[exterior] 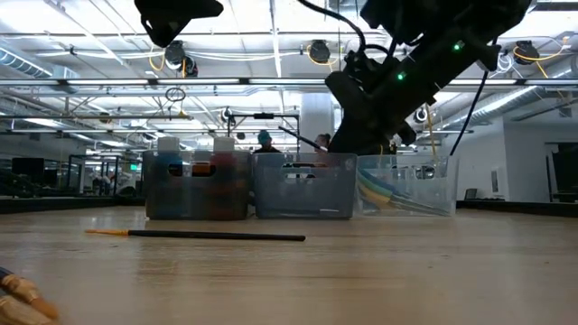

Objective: Pick & Place Paint Supplies
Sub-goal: Put the silver paintbrush into the right black bin, then put the top gold paintbrush into the right black bin

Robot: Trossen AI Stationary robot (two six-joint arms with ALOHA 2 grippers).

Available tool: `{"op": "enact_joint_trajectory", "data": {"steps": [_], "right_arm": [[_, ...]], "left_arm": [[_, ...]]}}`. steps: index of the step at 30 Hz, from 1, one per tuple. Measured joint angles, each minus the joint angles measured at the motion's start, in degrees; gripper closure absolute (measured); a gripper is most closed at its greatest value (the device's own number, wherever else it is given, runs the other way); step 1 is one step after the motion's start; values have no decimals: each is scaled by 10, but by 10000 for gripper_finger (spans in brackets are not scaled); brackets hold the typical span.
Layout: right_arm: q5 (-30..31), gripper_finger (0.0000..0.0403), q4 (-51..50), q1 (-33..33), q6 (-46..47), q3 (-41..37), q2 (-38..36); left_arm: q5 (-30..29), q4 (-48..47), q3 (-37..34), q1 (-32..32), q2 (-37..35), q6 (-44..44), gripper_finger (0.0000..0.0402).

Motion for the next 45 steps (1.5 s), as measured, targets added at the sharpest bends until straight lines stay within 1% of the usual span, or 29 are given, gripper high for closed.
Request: {"op": "enact_joint_trajectory", "data": {"steps": [5,12,14,16,18,20,23,27,30,32,36,39,45], "right_arm": [[0,366,5,0,5,0,0],[-8,303,7,0,1,1,-6],[-40,286,20,0,-16,1,-13],[-88,273,36,4,-46,0,-27],[-129,264,79,14,-68,1,-42],[-161,260,124,34,-94,1,-56],[-193,261,201,77,-144,1,-64],[-197,266,262,143,-210,1,-63],[-196,268,265,181,-224,1,-60],[-195,268,255,202,-225,1,-59],[-196,268,256,223,-227,1,-60],[-195,268,257,228,-251,1,-60],[-194,268,260,229,-265,1,-60]], "left_arm": [[0,2,0,0,0,-1,188],[0,4,0,0,0,0,188],[0,4,0,0,0,0,188],[0,4,0,0,0,-1,188],[0,4,0,0,0,-1,188],[-7,10,0,0,0,-1,188],[-17,24,0,1,0,-2,188],[16,-7,0,-6,1,-3,188],[29,-60,0,-15,8,-2,188],[22,-114,0,-20,9,-1,188],[-6,-191,-8,-34,31,-37,188],[-12,-154,-25,-37,63,-45,188],[-9,-130,-37,-40,140,-8,188]]}}
